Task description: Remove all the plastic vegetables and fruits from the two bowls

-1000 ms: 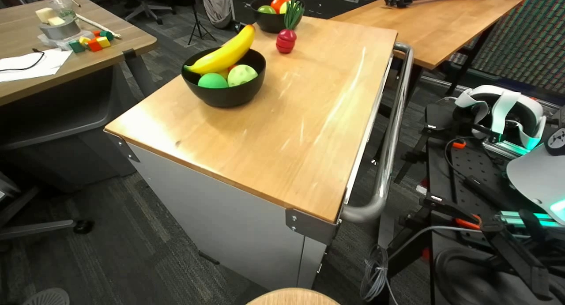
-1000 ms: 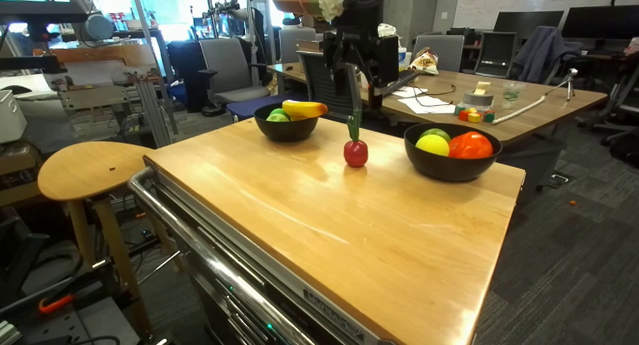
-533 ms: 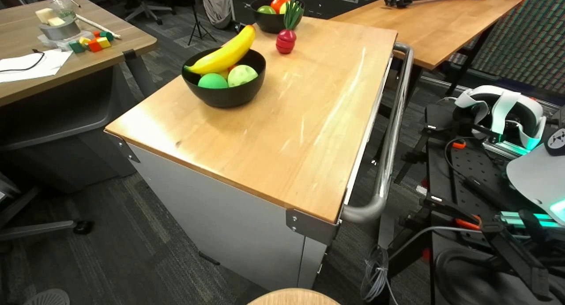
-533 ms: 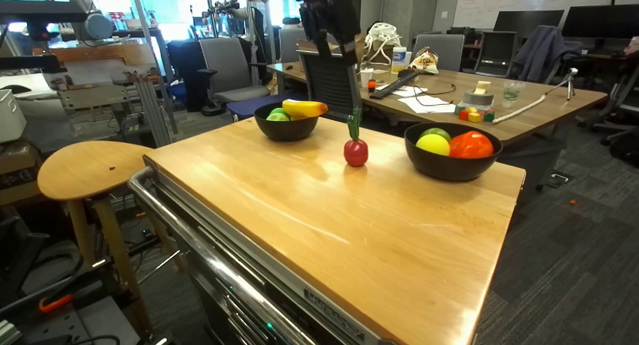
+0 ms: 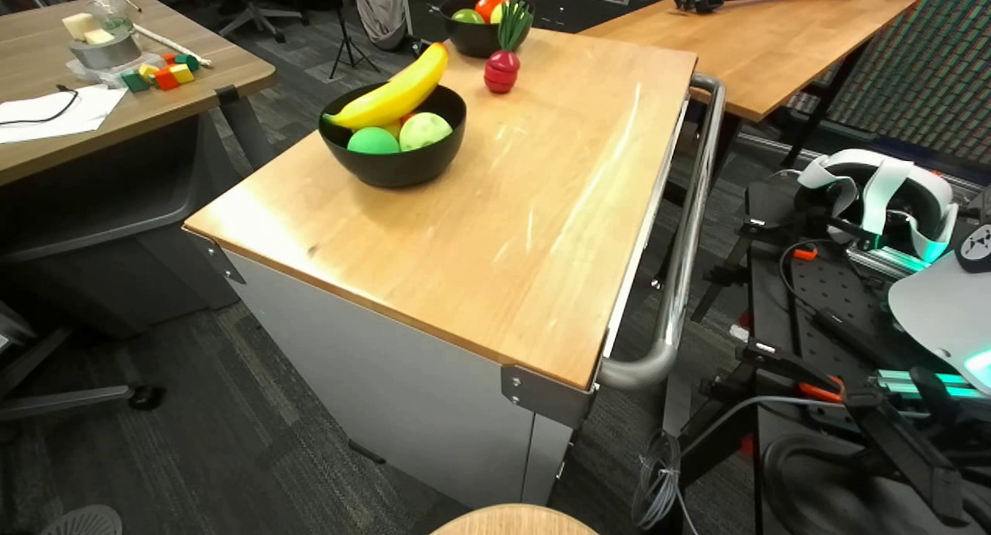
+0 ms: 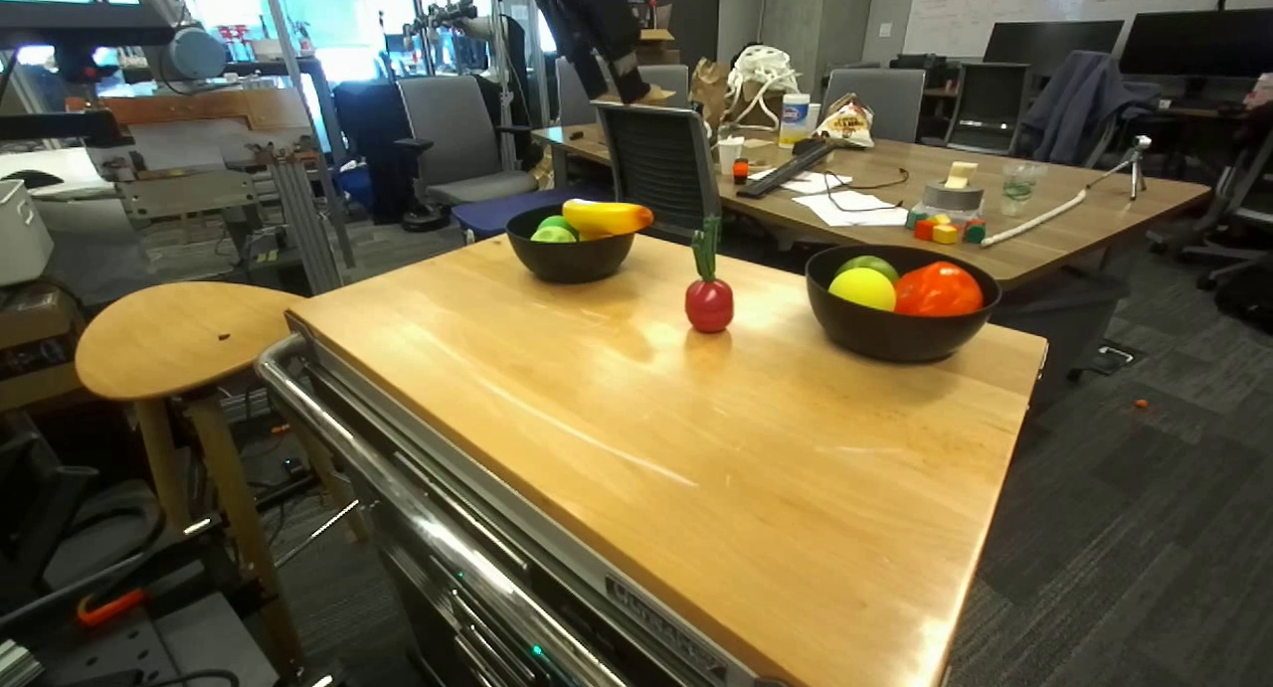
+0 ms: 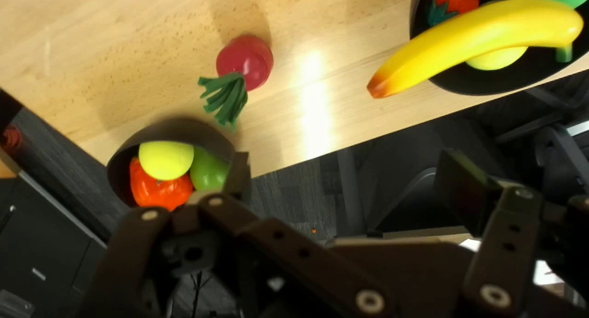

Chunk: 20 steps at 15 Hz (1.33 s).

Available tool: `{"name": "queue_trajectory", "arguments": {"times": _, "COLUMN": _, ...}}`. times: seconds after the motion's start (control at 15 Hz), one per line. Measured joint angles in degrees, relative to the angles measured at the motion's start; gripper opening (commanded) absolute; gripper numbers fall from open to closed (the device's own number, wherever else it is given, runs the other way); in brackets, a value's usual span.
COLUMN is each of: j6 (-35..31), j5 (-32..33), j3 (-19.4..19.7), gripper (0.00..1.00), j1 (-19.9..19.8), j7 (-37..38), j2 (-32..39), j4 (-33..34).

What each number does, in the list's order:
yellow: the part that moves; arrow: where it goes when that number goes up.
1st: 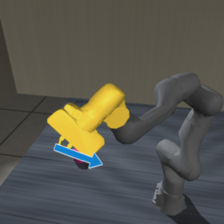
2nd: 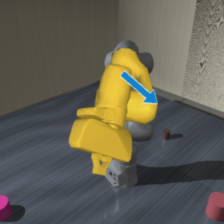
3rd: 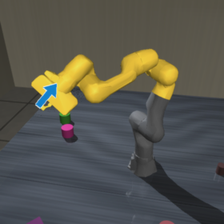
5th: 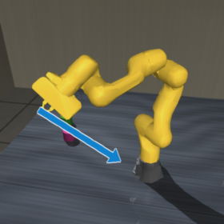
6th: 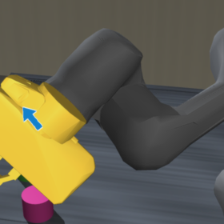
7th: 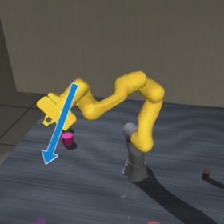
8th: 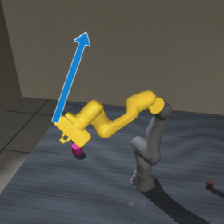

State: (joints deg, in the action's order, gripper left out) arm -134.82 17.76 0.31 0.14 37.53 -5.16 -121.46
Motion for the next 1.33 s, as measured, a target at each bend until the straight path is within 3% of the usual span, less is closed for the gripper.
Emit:
{"name": "queue_trajectory", "arguments": {"times": 0.33, "j6": 3.37, "j5": -16.36, "j3": -0.37, "gripper": 1.00, "j1": 0.23, "j7": 0.56, "j2": 6.09, "j4": 5.29}}
{"name": "queue_trajectory", "arguments": {"times": 0.8, "j6": 3.24, "j5": -17.31, "j3": -1.01, "gripper": 1.00, "j1": 1.25, "j7": 3.03, "j2": 9.41, "j4": 9.11}}
{"name": "queue_trajectory", "arguments": {"times": 1.13, "j6": 3.63, "j5": -26.57, "j3": -1.06, "gripper": 1.00, "j1": 1.29, "j7": 3.10, "j2": 12.22, "j4": 9.50}}
{"name": "queue_trajectory", "arguments": {"times": 1.33, "j6": 3.88, "j5": -28.60, "j3": -1.09, "gripper": 1.00, "j1": 1.63, "j7": 4.25, "j2": 14.60, "j4": 10.36}}
